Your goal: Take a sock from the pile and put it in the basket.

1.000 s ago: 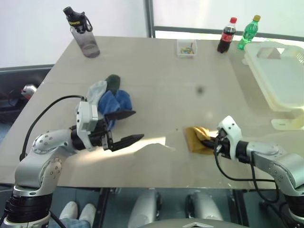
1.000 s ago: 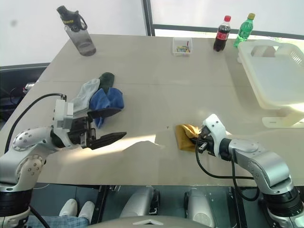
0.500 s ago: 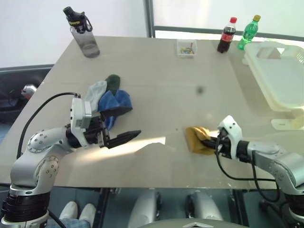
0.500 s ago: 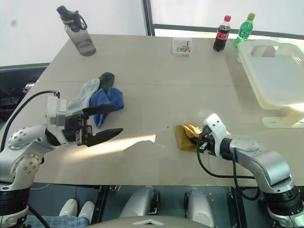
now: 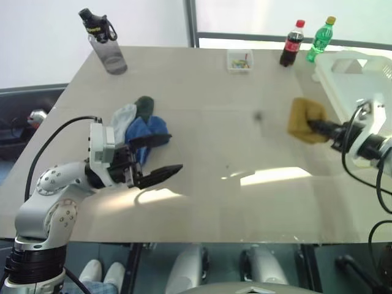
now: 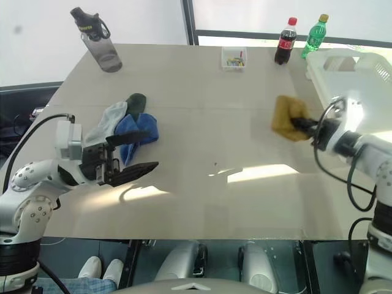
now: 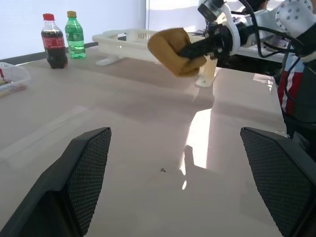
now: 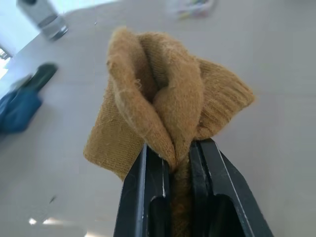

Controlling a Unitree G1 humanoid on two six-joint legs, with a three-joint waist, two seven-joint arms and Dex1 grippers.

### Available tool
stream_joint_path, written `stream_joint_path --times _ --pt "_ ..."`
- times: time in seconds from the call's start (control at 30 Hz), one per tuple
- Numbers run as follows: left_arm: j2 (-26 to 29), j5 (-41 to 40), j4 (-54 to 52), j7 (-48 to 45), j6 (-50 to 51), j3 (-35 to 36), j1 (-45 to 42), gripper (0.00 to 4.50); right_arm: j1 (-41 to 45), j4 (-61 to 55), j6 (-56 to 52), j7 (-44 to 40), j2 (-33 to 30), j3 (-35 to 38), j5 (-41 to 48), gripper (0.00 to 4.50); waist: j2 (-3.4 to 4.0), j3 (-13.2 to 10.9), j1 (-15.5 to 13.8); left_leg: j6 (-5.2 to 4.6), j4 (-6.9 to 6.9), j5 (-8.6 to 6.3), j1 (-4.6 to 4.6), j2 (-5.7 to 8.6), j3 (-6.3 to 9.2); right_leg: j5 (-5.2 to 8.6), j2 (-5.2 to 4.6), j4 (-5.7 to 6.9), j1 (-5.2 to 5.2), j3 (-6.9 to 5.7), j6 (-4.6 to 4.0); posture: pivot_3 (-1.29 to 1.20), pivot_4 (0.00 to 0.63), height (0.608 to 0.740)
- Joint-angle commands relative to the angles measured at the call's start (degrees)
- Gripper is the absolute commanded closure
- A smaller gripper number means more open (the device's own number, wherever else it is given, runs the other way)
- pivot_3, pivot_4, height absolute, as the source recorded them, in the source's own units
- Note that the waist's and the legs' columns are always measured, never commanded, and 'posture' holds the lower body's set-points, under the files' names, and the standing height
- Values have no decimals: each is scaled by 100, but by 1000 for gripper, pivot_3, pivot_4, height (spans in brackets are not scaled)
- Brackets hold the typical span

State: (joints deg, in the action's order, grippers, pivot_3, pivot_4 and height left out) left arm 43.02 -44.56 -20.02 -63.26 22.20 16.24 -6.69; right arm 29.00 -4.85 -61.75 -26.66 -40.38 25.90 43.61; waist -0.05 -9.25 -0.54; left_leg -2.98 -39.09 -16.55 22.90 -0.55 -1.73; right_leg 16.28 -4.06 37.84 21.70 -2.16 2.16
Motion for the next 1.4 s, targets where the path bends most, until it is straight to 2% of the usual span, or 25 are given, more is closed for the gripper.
stream_joint_path --times 0.03,0.2,0.37,0.53,0.73,1.0,1.27,1.33,1.4 --pt "-63 -65 -81 72 -112 110 -144 0 571 714 519 294 -231 328 -335 4444 0 0 -3 0 0 0 1 0 -2 0 0 0 0 0 0 0 150 740" --pt "-161 12 -59 107 -146 -19 -259 0 1612 2365 1389 772 -424 155 -1123 4444 4 -5 7 0 -1 1 -1 2 -10 0 6 2 1 6 1 0 150 740" --pt "-205 39 10 73 -169 -71 -376 0 2709 4751 2807 1103 -711 -86 -2033 4444 2 -7 12 -1 -1 1 1 2 -22 0 13 -2 4 15 2 0 150 740" --pt "-227 102 117 40 -228 -119 -465 0 3501 6673 3784 1614 -870 -73 -2461 4444 6 -14 32 -1 1 1 5 2 -42 0 16 -1 17 33 2 0 150 740" --pt "-272 155 183 21 -268 -192 -547 0 3764 7574 4335 1881 -861 -186 -2815 4444 9 -18 132 -1 4 1 5 -2 -52 -1 19 -3 18 43 3 0 150 740" --pt "-291 166 203 -5 -296 -214 -561 0 3827 7806 4295 1867 -826 -144 -2850 4444 10 -19 136 0 4 1 -2 -9 -59 -1 24 4 18 51 3 0 150 740" --pt "-314 167 197 -2 -297 -211 -556 0 3831 7804 4269 1707 -812 -207 -2957 624 10 -19 129 0 3 1 -2 -9 -61 -1 23 2 18 52 3 0 150 740" --pt "-316 171 201 -2 -294 -214 -564 0 3840 7803 4284 1682 -809 -205 -2970 37 10 -19 130 0 3 1 -2 -9 -61 -1 23 2 18 52 3 0 150 740" --pt "-313 173 206 -8 -295 -211 -565 0 3850 7788 4347 1628 -811 -230 -3007 37 10 -19 131 0 3 1 -2 -9 -61 -1 23 3 18 52 3 0 150 740"
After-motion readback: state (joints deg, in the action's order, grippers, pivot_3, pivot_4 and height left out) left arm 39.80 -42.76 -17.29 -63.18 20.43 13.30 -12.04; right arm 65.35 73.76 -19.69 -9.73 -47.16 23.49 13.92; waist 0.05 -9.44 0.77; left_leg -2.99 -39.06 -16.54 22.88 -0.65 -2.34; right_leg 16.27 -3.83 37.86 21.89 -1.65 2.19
